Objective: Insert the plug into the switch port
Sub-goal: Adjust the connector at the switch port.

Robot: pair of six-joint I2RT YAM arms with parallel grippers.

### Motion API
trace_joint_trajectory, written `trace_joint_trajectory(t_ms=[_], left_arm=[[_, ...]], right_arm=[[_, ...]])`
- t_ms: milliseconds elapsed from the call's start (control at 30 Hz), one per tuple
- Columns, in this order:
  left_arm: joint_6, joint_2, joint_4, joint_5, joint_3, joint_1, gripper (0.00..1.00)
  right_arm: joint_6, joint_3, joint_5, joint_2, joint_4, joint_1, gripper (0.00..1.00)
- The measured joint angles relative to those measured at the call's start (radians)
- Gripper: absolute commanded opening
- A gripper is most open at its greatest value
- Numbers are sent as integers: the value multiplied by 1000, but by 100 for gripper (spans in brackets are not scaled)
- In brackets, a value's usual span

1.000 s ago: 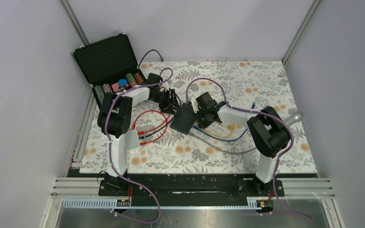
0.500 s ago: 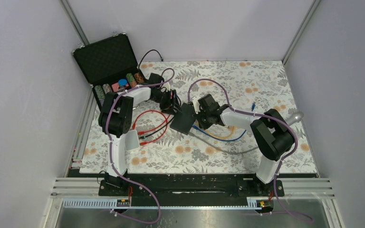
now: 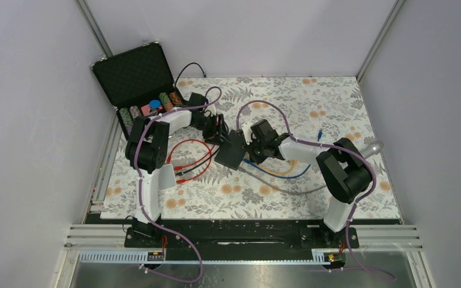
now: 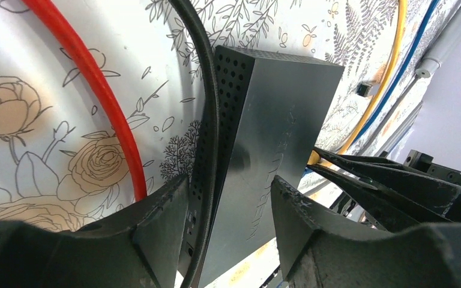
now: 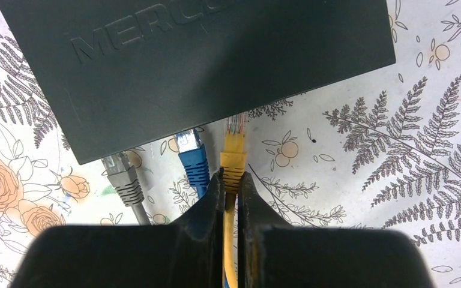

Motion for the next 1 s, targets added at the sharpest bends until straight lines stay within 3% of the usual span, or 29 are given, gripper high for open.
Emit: trace_joint_trajectory(t_ms=[267, 533, 1000], left_arm=[[28, 21, -9, 33, 23, -5, 50], [174, 50, -71, 85, 71, -5, 50], [322, 51, -116, 156, 69, -36, 51]], right_arm=[[-8, -55, -43, -5, 95, -6, 0], [-18, -82, -57, -16, 135, -10, 0], [-139, -52, -143, -30, -24, -9, 0]])
